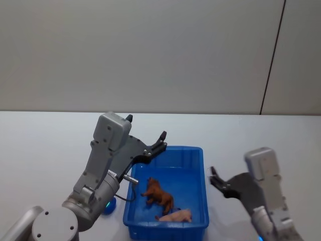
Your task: Pick up the two dolls from the table and place them into the box.
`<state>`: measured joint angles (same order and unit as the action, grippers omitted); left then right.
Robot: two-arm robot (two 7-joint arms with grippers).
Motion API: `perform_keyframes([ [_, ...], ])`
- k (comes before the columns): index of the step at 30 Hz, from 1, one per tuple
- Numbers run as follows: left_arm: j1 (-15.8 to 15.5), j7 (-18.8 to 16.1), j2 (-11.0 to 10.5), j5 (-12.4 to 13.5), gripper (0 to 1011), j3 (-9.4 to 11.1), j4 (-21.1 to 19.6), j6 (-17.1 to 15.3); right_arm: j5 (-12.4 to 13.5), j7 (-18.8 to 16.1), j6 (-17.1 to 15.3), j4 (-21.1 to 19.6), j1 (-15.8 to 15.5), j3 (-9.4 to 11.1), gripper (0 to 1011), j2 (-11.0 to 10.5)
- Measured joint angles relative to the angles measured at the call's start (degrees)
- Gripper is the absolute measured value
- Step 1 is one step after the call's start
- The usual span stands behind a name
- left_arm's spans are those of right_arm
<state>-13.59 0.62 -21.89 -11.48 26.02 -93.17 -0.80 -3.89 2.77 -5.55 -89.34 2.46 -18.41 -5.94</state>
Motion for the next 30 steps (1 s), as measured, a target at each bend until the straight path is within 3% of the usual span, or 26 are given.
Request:
perform_keyframes([
  [9, 0.0, 0.0, 0.0, 0.0, 1002, 0.0, 0.0, 0.0, 1.1, 3.2, -0.2, -3.0, -2.9, 1.6, 1001, -2.3],
  [20, 0.3, -0.3, -0.3, 0.0, 1002, -0.2, -0.4, -0.4, 1.6, 4.7, -0.4, -4.5, -4.2, 2.3, 1001, -3.4],
  [30, 2.5, -2.9, -2.4, -1.8, 1001, -1.3, -3.1, -3.0, 1.8, 5.3, -0.5, -5.1, -4.8, 2.7, 1001, -3.9],
])
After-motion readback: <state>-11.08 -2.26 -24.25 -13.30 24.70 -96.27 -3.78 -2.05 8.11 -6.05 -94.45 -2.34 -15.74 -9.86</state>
